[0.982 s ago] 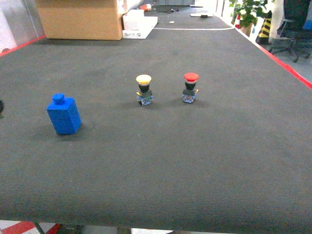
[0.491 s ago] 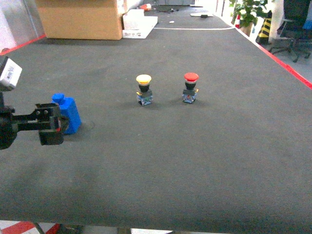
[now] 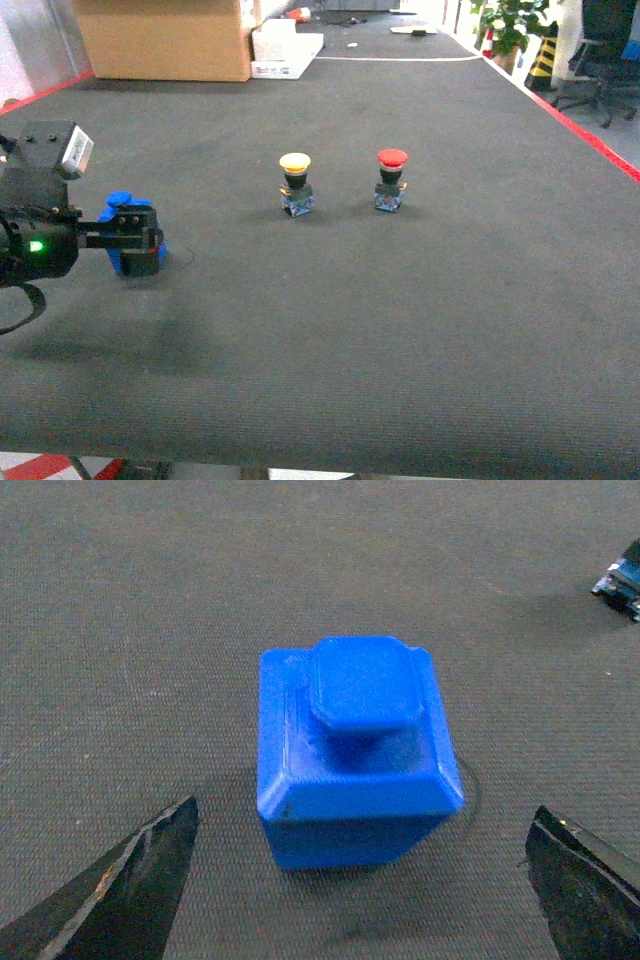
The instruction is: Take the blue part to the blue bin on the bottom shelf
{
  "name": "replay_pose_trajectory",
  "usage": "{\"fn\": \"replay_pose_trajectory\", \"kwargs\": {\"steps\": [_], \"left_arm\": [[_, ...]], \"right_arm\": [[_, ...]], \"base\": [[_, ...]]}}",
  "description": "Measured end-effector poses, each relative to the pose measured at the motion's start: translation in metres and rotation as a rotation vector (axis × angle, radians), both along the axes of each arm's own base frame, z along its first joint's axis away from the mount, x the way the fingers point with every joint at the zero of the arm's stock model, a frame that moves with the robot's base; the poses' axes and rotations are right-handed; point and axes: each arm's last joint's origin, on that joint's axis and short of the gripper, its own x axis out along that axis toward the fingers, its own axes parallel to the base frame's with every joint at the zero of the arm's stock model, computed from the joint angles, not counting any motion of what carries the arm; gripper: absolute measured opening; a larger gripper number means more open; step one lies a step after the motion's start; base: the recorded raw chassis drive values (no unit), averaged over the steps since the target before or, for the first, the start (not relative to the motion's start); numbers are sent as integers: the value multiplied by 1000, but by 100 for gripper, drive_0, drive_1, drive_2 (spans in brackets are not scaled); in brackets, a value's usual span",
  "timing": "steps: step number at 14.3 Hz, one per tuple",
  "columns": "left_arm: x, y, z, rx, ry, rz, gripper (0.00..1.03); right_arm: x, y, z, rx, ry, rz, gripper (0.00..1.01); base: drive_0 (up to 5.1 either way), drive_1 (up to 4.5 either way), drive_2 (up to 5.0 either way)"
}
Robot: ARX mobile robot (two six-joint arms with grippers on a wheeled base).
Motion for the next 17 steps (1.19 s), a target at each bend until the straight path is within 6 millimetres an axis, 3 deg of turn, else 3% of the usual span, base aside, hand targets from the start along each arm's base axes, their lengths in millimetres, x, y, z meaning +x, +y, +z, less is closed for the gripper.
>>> {"fn": "replay_pose_trajectory", "kwargs": {"steps": [2,6,7,9,11,13,15,17], "left_arm": [[19,0,-10,48,4,12,97],[33,-2,-8,60,-31,17,51],[33,-1,-8,49,-28,21,45],[25,4,-5,25,-21,28,44],[-5,9,10,-2,-74,34,44],[-62,11,50,20,-251,58,44],[-122,11,80,14,-287,71,44],[-169,11,107,9,-326,77,44]], "right_arm": [[0,0,0,0,0,0,98],[0,0,0,0,0,0,98],[0,0,0,0,0,0,98],[0,0,0,0,0,0,98],[0,0,0,0,0,0,98],[0,0,0,0,0,0,98],[0,0,0,0,0,0,98],[0,0,0,0,0,0,98]], "base": [[0,0,0],[0,0,0],[0,0,0],[0,0,0],[0,0,0],[0,0,0],[0,0,0],[0,0,0]]}}
